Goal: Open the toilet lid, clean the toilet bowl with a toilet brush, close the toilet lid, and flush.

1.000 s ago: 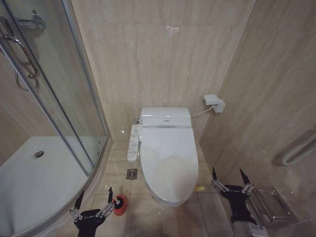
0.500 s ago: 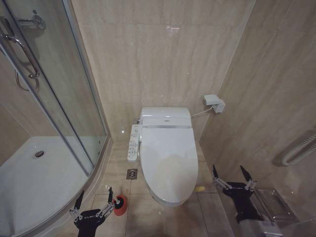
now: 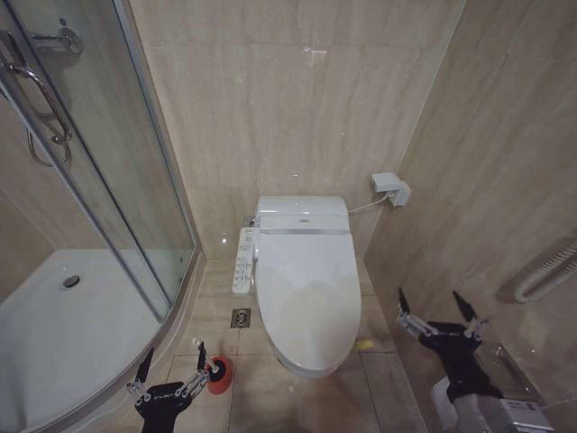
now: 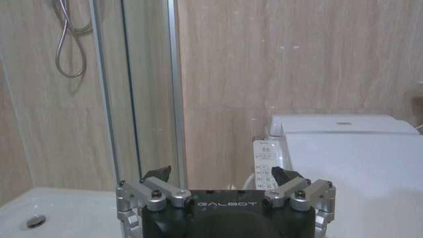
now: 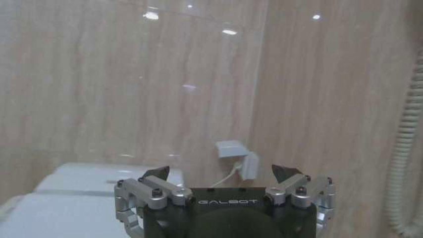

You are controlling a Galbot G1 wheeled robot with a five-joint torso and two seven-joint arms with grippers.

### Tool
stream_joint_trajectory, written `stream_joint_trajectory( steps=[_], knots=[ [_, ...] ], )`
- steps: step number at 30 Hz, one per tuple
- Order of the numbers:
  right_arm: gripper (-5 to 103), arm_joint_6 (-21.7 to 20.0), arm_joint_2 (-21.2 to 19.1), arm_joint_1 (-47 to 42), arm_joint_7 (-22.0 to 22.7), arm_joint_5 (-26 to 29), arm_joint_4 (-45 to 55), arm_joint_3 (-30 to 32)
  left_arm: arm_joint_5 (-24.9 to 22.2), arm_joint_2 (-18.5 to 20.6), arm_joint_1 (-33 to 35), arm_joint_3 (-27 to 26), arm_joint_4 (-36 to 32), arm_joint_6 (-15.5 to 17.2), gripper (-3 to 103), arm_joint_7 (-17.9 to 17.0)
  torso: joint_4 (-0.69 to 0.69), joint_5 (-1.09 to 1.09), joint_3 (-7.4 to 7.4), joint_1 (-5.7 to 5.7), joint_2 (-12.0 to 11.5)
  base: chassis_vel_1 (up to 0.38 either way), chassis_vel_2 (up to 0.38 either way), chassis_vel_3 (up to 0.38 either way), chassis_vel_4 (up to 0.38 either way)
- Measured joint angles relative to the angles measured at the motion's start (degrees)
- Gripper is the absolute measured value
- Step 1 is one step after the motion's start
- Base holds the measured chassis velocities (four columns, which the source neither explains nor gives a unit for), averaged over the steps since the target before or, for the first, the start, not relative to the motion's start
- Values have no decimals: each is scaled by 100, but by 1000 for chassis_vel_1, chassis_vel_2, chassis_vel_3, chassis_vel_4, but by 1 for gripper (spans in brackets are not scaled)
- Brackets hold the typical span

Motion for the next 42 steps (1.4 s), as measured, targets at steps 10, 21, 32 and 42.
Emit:
stream_joint_trajectory(
  steps=[10, 21, 32, 42],
  knots=[
    [100, 140, 499, 192, -140, 216, -354, 770, 0, 0, 0, 0, 0, 0, 99, 0, -1, 0, 0, 0, 0, 0, 0, 0, 0],
    [100, 594, 1057, 278, -298, -140, -836, 269, 0, 0, 0, 0, 0, 0, 99, 0, -1, 0, 0, 0, 0, 0, 0, 0, 0],
    [100, 635, 1123, 825, -423, -360, -1424, -198, 0, 0, 0, 0, 0, 0, 99, 0, -1, 0, 0, 0, 0, 0, 0, 0, 0],
    [100, 721, 1212, 966, -435, -683, -1660, -550, 0, 0, 0, 0, 0, 0, 99, 0, -1, -1, 0, 0, 0, 0, 0, 0, 0]
  ],
)
